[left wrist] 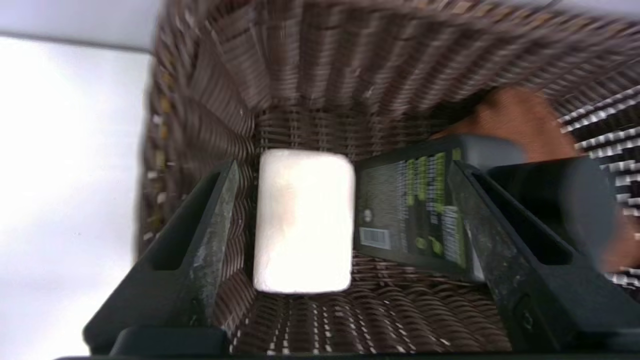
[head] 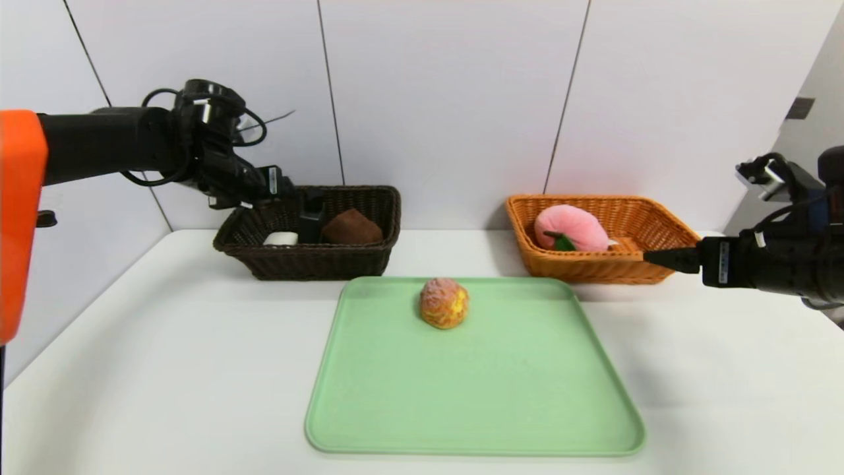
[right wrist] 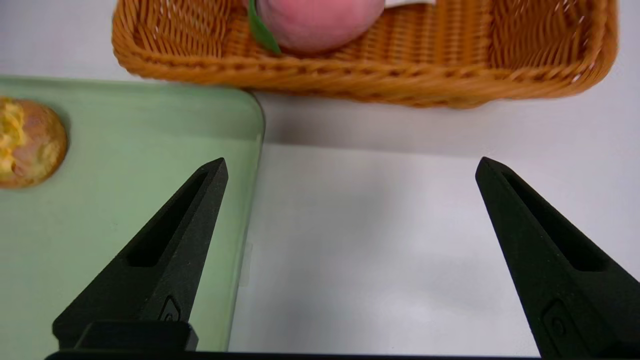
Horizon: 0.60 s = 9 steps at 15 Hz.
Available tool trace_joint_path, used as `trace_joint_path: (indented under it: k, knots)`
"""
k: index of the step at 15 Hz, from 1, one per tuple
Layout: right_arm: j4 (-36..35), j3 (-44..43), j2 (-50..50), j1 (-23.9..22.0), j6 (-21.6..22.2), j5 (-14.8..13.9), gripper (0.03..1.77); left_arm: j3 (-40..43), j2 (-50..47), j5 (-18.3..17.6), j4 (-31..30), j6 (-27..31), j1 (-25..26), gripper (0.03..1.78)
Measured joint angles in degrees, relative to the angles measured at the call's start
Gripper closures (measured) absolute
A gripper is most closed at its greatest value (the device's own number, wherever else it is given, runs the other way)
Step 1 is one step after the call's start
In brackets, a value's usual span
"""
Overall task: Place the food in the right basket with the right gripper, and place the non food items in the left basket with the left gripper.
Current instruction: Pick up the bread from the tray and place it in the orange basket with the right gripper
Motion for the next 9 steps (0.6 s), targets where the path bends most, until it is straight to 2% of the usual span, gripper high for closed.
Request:
trace_joint_path:
  k: [2,4,6,9]
  knots:
    - [0.7,-4.3,0.1,2.7,1.8,-2.5,0.09,0.1,-3.6,1.2,1.0,-0.3,-0.9,0.27]
    - [2.8,-8.9,0.6,7.8,4.7,-5.7,0.09,1.4,-8.7,4.2,4.0,-0.4,-2.2,0.23]
    - [6.3,-14.0,1.9,14.2,8.3,-10.0,0.09,4.5,-14.9,6.1,6.1,-0.3,-3.5,0.2]
    - [12.4,-24.2,6.7,24.5,16.9,-18.0,0.09,14.4,-27.0,7.0,6.6,0.0,-5.5,0.17]
